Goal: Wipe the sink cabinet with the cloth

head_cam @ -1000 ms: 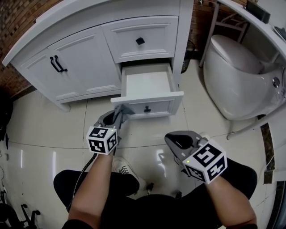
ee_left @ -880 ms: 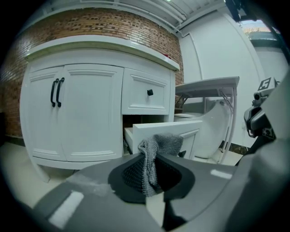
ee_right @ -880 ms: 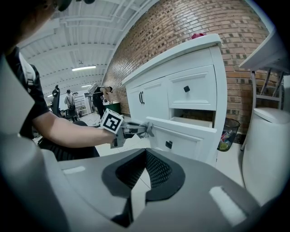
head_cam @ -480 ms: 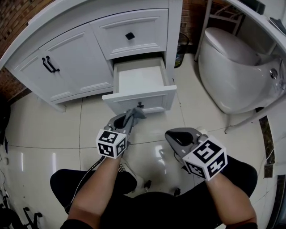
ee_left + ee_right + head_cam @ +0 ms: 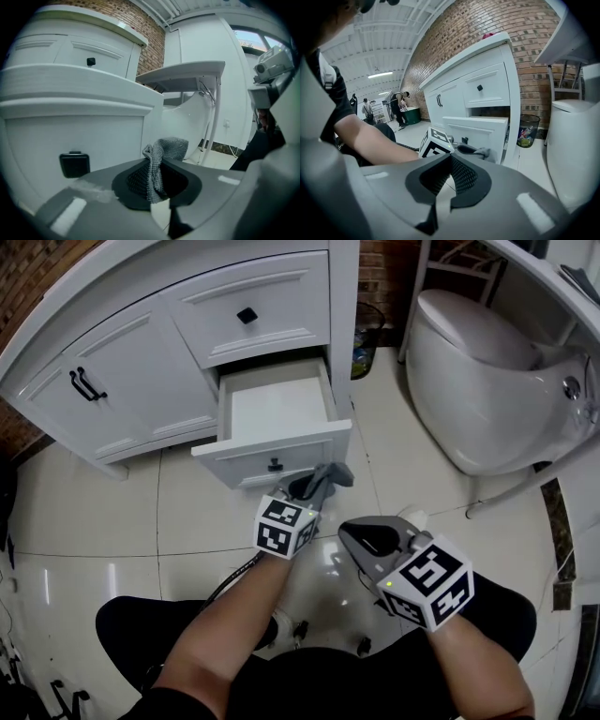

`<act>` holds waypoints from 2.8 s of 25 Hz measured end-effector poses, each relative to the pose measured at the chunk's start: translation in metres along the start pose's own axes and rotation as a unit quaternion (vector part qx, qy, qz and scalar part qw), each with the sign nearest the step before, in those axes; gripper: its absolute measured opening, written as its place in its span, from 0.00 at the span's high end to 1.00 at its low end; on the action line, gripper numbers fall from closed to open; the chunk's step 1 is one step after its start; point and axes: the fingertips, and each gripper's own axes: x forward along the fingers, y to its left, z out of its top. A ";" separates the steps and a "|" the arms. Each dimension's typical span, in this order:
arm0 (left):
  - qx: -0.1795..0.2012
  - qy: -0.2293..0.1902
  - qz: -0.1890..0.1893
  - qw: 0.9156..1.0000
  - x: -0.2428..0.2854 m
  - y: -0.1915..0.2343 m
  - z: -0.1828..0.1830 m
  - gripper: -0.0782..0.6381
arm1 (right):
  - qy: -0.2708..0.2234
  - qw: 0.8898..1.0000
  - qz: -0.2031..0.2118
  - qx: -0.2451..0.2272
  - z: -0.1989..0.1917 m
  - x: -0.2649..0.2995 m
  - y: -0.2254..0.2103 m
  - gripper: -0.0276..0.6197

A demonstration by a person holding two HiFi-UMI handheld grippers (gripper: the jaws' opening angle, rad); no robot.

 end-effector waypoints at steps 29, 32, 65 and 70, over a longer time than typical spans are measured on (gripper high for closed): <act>-0.074 0.010 0.113 0.991 -0.073 0.090 -0.050 0.84 | 0.004 1.000 0.018 -0.010 0.008 0.012 0.014 0.95; -0.090 0.005 0.141 0.986 -0.095 0.112 -0.055 0.84 | 0.009 1.000 0.020 -0.017 0.010 0.018 0.020 0.95; -0.018 -0.074 0.002 0.997 -0.288 -0.019 0.102 0.84 | -0.057 0.997 -0.014 -0.043 0.053 -0.055 0.085 0.95; -0.013 -0.055 0.000 0.998 -0.300 -0.030 0.086 0.84 | -0.066 0.998 -0.018 -0.012 0.039 -0.073 0.104 0.95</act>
